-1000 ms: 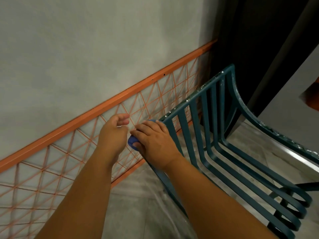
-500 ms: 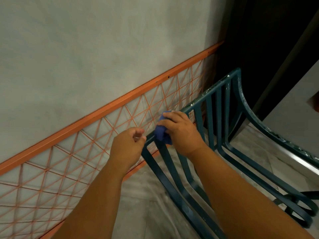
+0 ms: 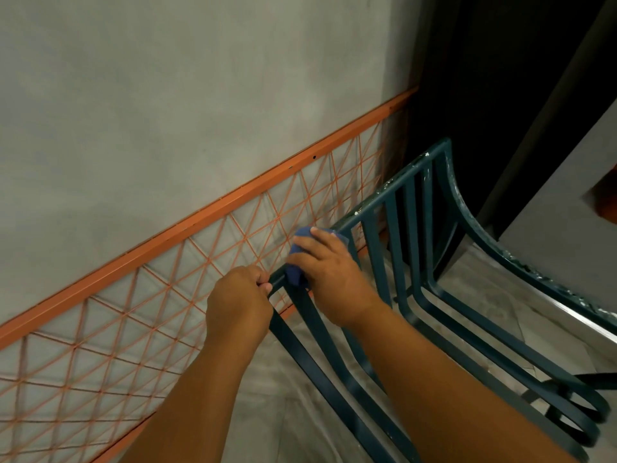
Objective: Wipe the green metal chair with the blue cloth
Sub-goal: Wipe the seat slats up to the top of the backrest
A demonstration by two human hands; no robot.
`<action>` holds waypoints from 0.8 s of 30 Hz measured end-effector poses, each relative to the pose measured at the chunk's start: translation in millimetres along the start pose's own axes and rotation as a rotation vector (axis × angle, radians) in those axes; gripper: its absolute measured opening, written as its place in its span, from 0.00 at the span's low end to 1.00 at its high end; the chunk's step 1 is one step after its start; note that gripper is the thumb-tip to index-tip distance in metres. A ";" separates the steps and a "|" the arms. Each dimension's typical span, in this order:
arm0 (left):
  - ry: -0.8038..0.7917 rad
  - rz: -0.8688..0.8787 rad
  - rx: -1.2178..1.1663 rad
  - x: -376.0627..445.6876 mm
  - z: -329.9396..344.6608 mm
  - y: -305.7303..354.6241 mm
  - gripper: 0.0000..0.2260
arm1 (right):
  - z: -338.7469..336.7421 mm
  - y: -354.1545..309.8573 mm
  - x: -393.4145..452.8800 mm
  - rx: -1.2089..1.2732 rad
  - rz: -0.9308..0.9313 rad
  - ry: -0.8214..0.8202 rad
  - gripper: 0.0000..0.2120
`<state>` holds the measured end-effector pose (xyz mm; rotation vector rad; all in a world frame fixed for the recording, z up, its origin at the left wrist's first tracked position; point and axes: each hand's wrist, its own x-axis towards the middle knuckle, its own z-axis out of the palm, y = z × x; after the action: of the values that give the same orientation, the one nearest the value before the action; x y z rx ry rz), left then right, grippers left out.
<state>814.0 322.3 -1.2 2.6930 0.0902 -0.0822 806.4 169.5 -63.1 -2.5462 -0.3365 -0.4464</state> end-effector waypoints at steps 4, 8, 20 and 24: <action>-0.004 0.030 0.069 0.2 -0.8 2.9 0.08 | -13.1 28.8 -2.3 0.059 -0.067 -0.018 0.26; 0.011 0.038 0.134 0.0 -0.4 4.6 0.09 | -22.6 26.1 12.2 0.029 0.171 0.067 0.21; -0.031 0.110 0.335 0.7 -2.0 12.5 0.06 | -19.8 17.2 16.9 0.031 0.042 0.032 0.24; 0.003 0.135 0.375 -1.2 2.7 12.2 0.04 | -4.5 -4.8 2.9 0.038 -0.069 -0.071 0.25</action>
<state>813.6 310.0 1.7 3.0646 -0.1192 -0.0583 806.4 171.5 -56.2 -2.5237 -0.4552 -0.3727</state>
